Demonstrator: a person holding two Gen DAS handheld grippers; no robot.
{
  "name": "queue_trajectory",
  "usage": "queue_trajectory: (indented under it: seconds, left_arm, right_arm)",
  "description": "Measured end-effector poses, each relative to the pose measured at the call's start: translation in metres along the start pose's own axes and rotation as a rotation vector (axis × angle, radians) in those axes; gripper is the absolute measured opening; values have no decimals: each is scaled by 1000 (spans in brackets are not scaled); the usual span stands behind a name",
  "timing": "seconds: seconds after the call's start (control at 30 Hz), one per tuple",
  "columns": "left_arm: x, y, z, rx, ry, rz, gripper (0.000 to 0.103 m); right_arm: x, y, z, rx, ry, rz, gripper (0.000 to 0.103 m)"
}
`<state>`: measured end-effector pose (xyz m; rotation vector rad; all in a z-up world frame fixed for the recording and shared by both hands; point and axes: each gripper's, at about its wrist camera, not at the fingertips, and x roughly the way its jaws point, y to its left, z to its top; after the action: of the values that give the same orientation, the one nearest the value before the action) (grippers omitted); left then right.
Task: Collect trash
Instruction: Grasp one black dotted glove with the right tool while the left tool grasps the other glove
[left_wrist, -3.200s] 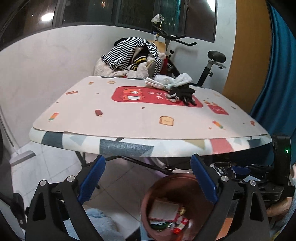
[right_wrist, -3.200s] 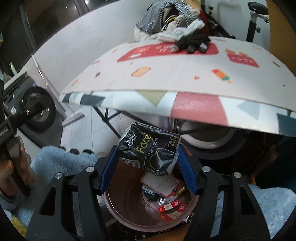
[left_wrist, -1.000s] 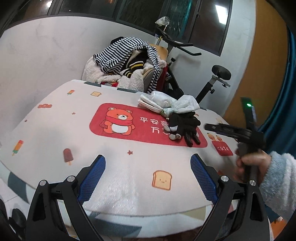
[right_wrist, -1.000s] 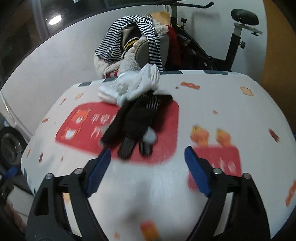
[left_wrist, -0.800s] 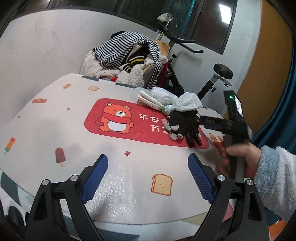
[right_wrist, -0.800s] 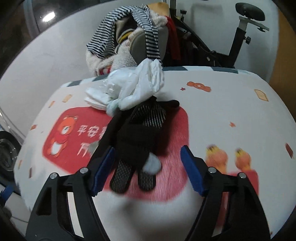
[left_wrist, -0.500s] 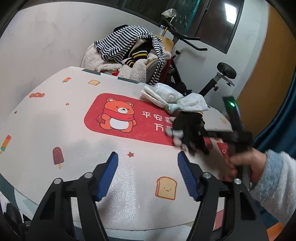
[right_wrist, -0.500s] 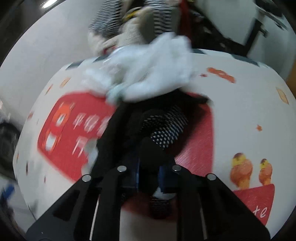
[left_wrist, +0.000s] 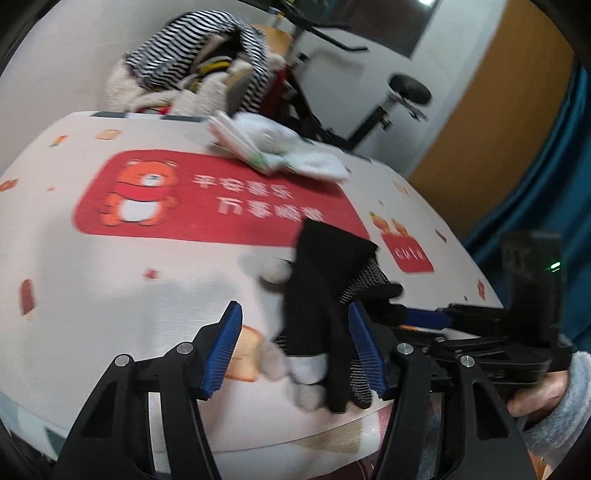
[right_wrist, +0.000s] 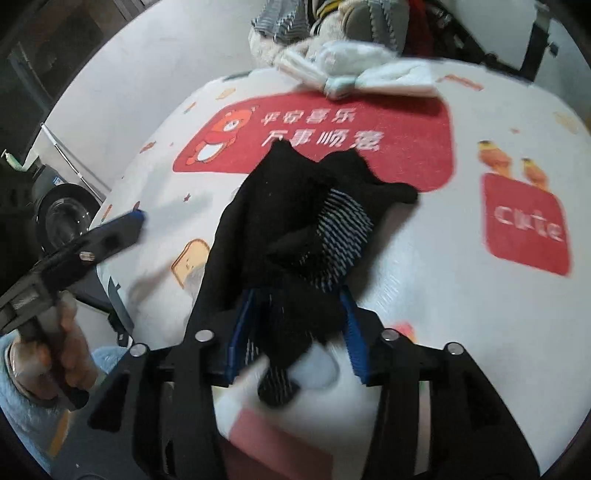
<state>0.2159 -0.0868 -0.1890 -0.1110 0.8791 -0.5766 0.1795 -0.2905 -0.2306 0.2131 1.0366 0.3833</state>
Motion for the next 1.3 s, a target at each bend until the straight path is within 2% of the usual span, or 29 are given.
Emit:
queue_trajectory:
  seconds: [0.13,0.2,0.23,0.33,0.47,0.6,0.73,0.8,0.83,0.9,1.07,1.3]
  left_arm:
    - [27,-7,7,-21,52,1,56]
    - [42,-7,8,-35,90,18,33]
    - [46,-5,9,-44,105,21,6]
    - [35,0,10,-80,70,19,6]
    - [-6,6,18,-85,-30,9,6]
    - [-40,17,30,-100,-96,21,6]
    - [-67,26,36,-100,-132,53,6]
    - [-84,31,36,-102,-151,65,6]
    - [-91,33,35,-100,-157,68,6]
    - [-104,32,33,-91,-172,75,6]
    - [-126,31,17,-90,-176,70,6]
    - [-148,18,-9,-92,-176,54,6]
  right_arm:
    - [-23,-16,-6,50,-41,-6,48]
    - [-29,-25,-4,76,-60,-20,48]
    - [-33,-30,-2,95,-72,-27,48]
    - [-37,-41,3,135,-94,-28,48]
    - [-26,-48,13,202,-116,5,49]
    - [0,-39,25,244,-94,39,49]
    - [20,-29,32,264,-66,26,48]
    - [21,-25,34,269,-71,30,25]
    - [19,-24,34,265,-74,29,14]
    - [6,-18,34,251,-106,37,12]
    - [-37,2,31,164,-195,10,10]
    - [-92,15,12,140,-290,-7,10]
